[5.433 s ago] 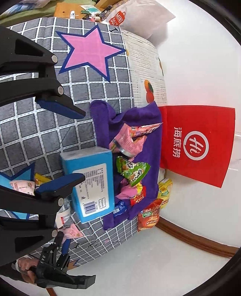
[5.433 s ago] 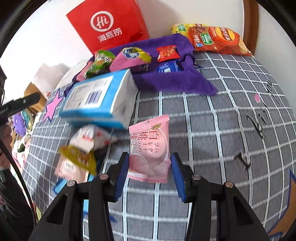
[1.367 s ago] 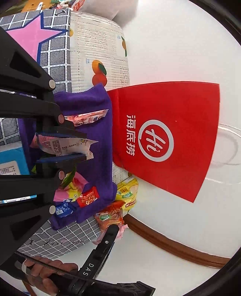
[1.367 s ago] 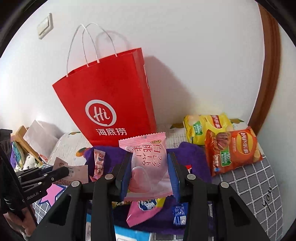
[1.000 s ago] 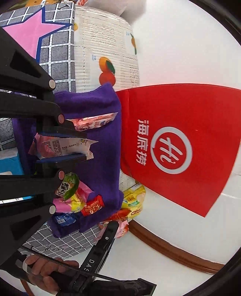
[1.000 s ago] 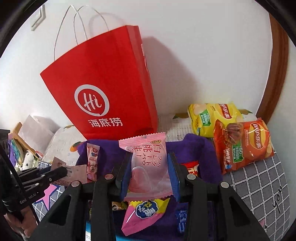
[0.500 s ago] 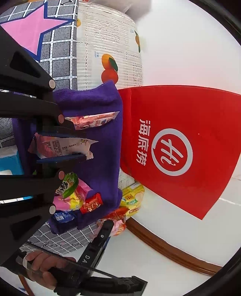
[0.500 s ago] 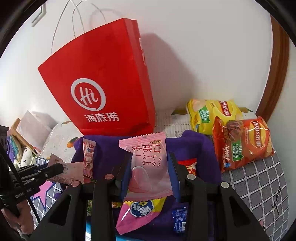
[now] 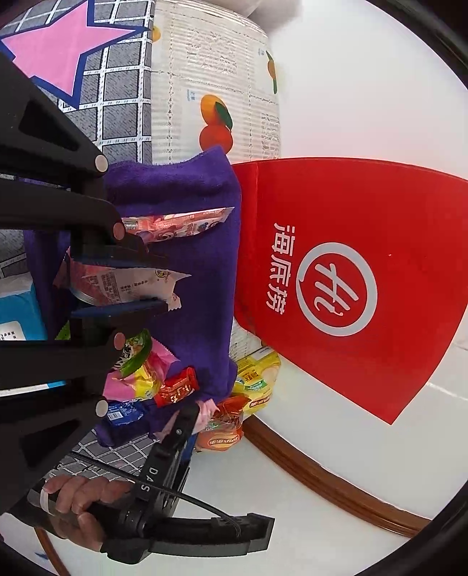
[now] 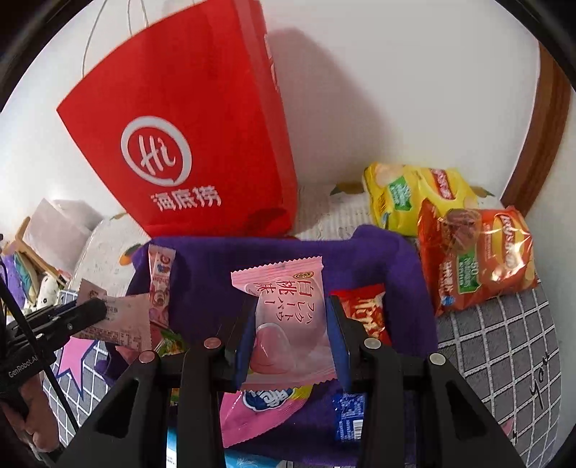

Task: Organize snacks
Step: 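Lower the pink peach packet onto the towel and open the right tool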

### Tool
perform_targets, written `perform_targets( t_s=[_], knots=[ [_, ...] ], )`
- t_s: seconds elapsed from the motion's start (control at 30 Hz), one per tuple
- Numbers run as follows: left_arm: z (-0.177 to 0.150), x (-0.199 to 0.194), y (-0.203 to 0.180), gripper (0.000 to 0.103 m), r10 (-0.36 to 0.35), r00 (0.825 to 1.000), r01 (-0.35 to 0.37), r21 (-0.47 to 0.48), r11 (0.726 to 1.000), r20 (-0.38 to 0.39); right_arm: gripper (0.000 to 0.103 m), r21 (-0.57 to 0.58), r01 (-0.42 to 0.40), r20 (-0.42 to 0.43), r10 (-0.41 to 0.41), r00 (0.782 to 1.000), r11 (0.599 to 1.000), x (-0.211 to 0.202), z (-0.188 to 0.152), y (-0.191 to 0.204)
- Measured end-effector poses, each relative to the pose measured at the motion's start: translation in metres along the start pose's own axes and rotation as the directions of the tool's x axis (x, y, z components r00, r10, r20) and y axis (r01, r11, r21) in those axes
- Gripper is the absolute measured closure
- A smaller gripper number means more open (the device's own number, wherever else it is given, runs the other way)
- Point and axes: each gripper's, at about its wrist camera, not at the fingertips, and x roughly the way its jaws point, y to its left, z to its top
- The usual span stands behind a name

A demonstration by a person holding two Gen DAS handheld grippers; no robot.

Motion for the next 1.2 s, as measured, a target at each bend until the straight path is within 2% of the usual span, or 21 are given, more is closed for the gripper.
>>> perform_targets(
  t_s=[0.5,0.73,0.8,0.93,1.2],
  knots=[
    [0.001,-0.001,0.007,0.087,-0.041,0.999,0.041,-0.044,0.998,0.005,0.065,0.003,-0.030,-0.102,0.031,0.994,1.000,0.028,-0.005,0.003],
    [0.000,0.002,0.008,0.087,-0.040,0.999,0.041,-0.050,0.998,0.012,0.064,-0.003,-0.006,-0.140,0.005,0.990,1.000,0.040,-0.007,0.006],
    [0.000,0.004,0.009,0.087,-0.037,0.999,0.037,-0.054,0.998,0.007,0.063,-0.016,-0.004,-0.142,0.002,0.990,1.000,0.040,-0.007,0.009],
    [-0.002,0.009,0.010,0.087,-0.036,0.999,0.035,-0.062,0.997,-0.001,0.049,-0.030,-0.016,-0.175,0.011,0.984,0.999,0.049,-0.009,0.013],
    [-0.002,0.014,0.010,0.087,-0.023,1.000,0.022,-0.065,0.998,-0.016,0.044,-0.017,-0.010,-0.169,0.007,0.986,1.000,0.043,-0.006,0.010]
  ],
)
